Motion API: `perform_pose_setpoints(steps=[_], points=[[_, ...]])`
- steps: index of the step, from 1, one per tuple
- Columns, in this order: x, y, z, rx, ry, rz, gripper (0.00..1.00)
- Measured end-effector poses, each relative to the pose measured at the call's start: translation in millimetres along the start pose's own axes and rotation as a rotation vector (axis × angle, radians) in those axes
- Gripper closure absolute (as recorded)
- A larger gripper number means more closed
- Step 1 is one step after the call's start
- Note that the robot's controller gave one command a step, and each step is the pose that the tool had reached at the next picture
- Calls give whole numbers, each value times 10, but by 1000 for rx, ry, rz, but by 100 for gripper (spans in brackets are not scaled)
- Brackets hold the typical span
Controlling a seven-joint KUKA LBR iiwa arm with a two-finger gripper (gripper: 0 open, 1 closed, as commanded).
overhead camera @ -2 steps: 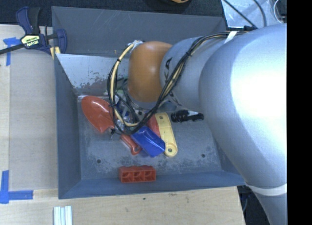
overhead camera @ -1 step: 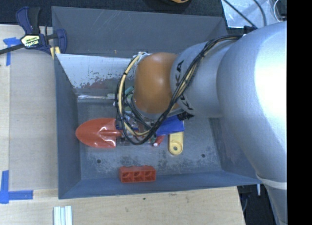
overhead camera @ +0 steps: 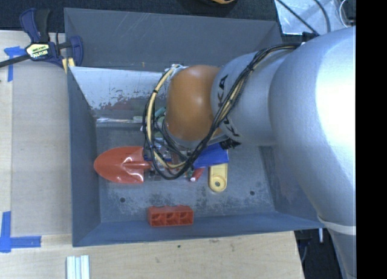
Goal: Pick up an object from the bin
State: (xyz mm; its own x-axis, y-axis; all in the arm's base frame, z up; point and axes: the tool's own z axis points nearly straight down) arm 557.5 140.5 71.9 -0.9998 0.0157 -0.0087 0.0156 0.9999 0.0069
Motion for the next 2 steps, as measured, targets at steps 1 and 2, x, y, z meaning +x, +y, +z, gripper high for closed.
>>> perform_pose_setpoints(steps=[1, 2], points=[[8, -2, -25, 1, 2, 0, 100], [31, -7, -198, 2, 11, 1, 100]])
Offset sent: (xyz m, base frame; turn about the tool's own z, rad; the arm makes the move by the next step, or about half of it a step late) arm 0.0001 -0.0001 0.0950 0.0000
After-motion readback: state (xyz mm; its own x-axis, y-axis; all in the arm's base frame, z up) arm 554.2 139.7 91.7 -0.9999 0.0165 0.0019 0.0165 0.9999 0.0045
